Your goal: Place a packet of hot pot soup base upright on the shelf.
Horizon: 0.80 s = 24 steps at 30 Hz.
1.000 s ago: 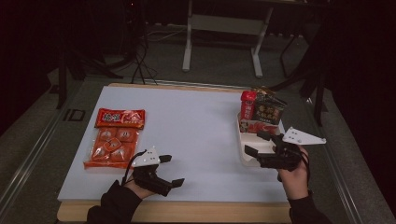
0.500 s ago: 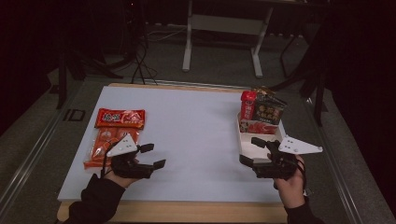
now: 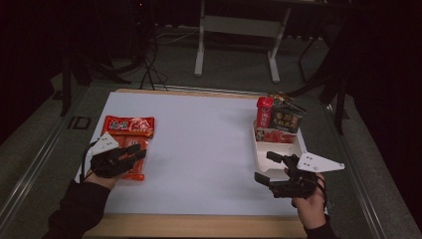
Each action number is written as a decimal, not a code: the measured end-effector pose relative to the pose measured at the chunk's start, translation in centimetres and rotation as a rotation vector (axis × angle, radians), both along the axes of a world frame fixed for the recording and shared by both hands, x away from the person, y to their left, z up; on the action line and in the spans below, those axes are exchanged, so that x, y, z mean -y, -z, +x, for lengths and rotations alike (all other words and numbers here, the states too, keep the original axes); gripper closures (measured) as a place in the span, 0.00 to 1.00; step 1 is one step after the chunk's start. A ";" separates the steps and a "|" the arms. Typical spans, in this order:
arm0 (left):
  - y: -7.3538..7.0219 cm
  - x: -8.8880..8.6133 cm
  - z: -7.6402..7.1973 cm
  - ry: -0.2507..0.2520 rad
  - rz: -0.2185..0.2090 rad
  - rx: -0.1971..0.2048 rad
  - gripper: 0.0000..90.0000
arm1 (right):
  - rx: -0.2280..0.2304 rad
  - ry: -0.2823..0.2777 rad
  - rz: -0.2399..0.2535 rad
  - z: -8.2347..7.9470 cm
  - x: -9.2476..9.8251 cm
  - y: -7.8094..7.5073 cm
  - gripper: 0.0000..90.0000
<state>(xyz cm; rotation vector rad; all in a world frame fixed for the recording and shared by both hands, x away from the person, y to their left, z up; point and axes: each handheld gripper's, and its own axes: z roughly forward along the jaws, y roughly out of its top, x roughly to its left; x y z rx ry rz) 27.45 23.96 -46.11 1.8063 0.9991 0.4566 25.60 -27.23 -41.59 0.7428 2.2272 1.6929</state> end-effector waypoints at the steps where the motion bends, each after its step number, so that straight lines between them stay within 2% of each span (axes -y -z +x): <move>1: 0.1 -0.6 0.1 -0.013 -0.003 -0.004 0.79 | -0.003 -0.002 0.001 0.0 0.0 0.0 0.18; 5: 0.3 -2.3 0.5 -0.071 0.018 -0.004 0.91 | -0.002 -0.008 0.015 -0.1 0.0 0.2 0.18; 9: 0.9 -4.1 1.2 -0.130 0.045 -0.017 0.99 | -0.008 -0.008 0.016 -0.1 0.0 0.4 0.18; 11: 1.1 -4.8 1.6 -0.152 0.065 -0.017 1.00 | -0.005 -0.015 0.014 -0.2 -0.1 0.4 0.18; 14: 1.7 -5.9 2.3 -0.197 0.080 -0.040 1.00 | 0.001 -0.018 0.013 -0.3 -0.1 0.5 0.18; 19: 3.0 -7.4 3.8 -0.240 0.130 -0.083 1.00 | -0.003 -0.021 0.015 -0.3 -0.1 0.5 0.18; 21: 3.5 -8.0 4.3 -0.254 0.118 -0.092 1.00 | -0.013 -0.022 0.019 -0.3 0.0 0.6 0.18; 23: 3.9 -8.5 4.8 -0.272 0.140 -0.075 1.00 | -0.015 -0.020 0.020 -0.3 0.0 0.7 0.18; 24: 4.1 -8.8 5.0 -0.268 0.125 -0.082 1.00 | -0.019 -0.021 0.021 -0.2 0.0 0.7 0.18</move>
